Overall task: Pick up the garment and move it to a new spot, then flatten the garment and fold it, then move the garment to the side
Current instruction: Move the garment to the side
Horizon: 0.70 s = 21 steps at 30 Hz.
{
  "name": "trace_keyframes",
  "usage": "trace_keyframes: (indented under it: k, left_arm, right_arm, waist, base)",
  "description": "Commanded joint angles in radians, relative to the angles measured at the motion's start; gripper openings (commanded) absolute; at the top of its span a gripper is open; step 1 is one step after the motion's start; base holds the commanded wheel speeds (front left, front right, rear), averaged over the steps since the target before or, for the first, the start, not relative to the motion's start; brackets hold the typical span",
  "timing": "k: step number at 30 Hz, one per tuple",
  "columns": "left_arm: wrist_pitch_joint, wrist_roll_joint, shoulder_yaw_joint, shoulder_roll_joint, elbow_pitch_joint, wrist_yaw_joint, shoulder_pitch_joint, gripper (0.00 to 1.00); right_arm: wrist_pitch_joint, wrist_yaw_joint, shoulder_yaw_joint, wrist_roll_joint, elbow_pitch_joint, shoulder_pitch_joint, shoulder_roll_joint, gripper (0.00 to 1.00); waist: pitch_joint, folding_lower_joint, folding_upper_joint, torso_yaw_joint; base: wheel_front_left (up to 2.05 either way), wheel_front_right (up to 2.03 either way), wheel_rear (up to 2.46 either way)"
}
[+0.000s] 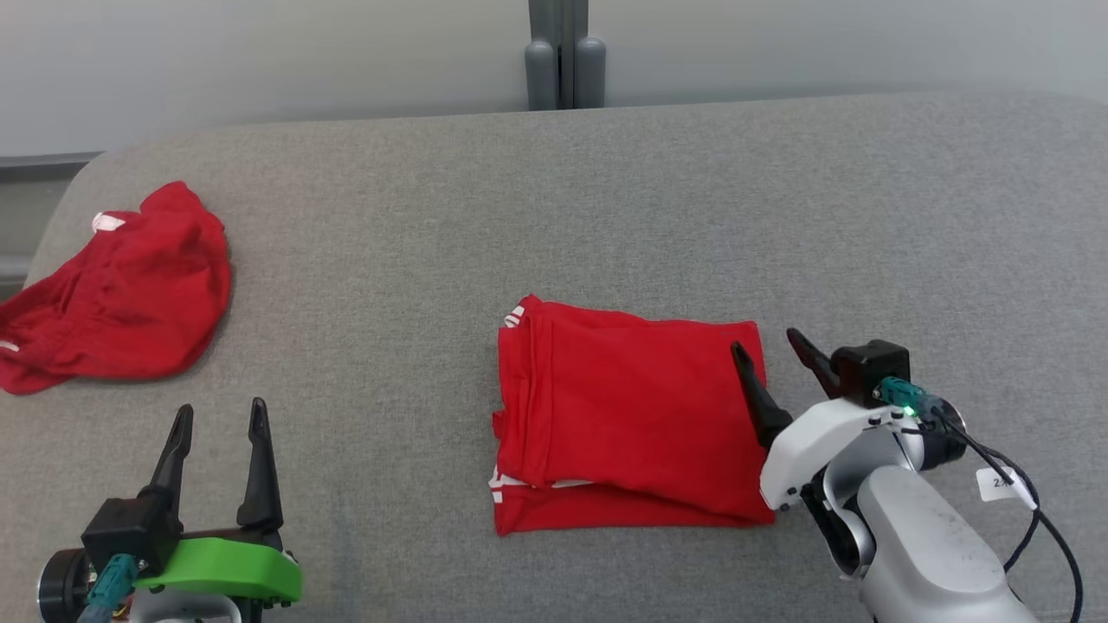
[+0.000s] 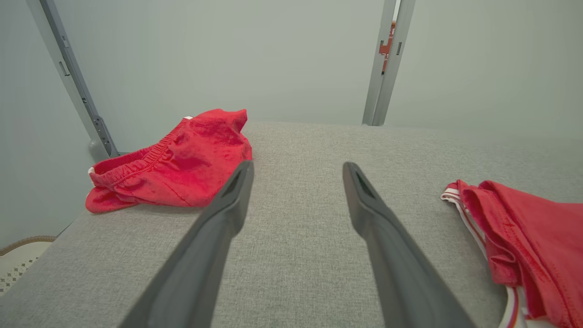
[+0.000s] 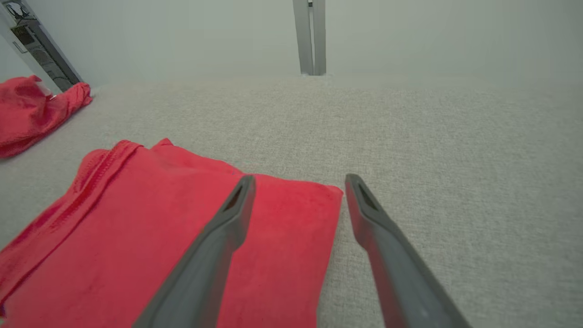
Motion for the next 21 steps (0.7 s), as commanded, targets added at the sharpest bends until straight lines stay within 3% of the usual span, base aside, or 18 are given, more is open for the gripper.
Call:
trace_keyframes:
  k: [1, 13, 14, 15, 16, 21]
  left_arm:
    - [0.000, -0.007, -0.003, 0.008, 0.002, -0.003, -0.020, 1.00]
    - [0.000, -0.009, -0.009, 0.011, 0.016, -0.003, -0.041, 1.00]
    - [0.000, -0.009, -0.011, 0.011, 0.016, -0.003, -0.044, 1.00]
    - [0.000, -0.009, -0.012, 0.011, 0.016, -0.003, -0.046, 1.00]
    - [0.000, -0.008, -0.013, 0.010, 0.016, -0.003, -0.047, 1.00]
    - [0.000, -0.010, -0.007, 0.003, 0.011, -0.003, -0.039, 1.00]
  right_arm:
    - [-0.013, -0.001, -0.006, 0.007, 0.038, -0.010, 0.003, 1.00]
    - [-0.053, -0.001, 0.023, 0.069, 0.310, -0.024, 0.049, 1.00]
    - [-0.053, -0.001, 0.033, 0.086, 0.328, -0.023, 0.054, 0.61]
    - [-0.054, -0.001, 0.040, 0.100, 0.337, -0.025, 0.057, 0.38]
    - [-0.053, -0.001, 0.052, 0.115, 0.345, -0.028, 0.060, 0.00]
    - [-0.070, -0.001, 0.090, 0.149, 0.353, -0.083, 0.055, 0.00]
  waist:
    - [0.023, -0.0001, 0.0000, 0.024]
    - [0.036, -0.0001, 0.0000, 0.041]
    - [0.036, -0.0001, 0.0000, 0.043]
    - [0.035, -0.0001, 0.0000, 0.044]
    - [0.034, -0.0001, 0.0000, 0.045]
    - [0.036, -0.0001, 0.0000, 0.043]
  base:
    - [0.00, 0.00, 0.00]
    - [0.00, 0.00, 0.00]
    - [0.00, 0.00, 0.00]
    - [0.00, 0.00, 0.00]
    - [0.00, 0.00, 0.00]
    - [0.00, 0.00, 0.00]
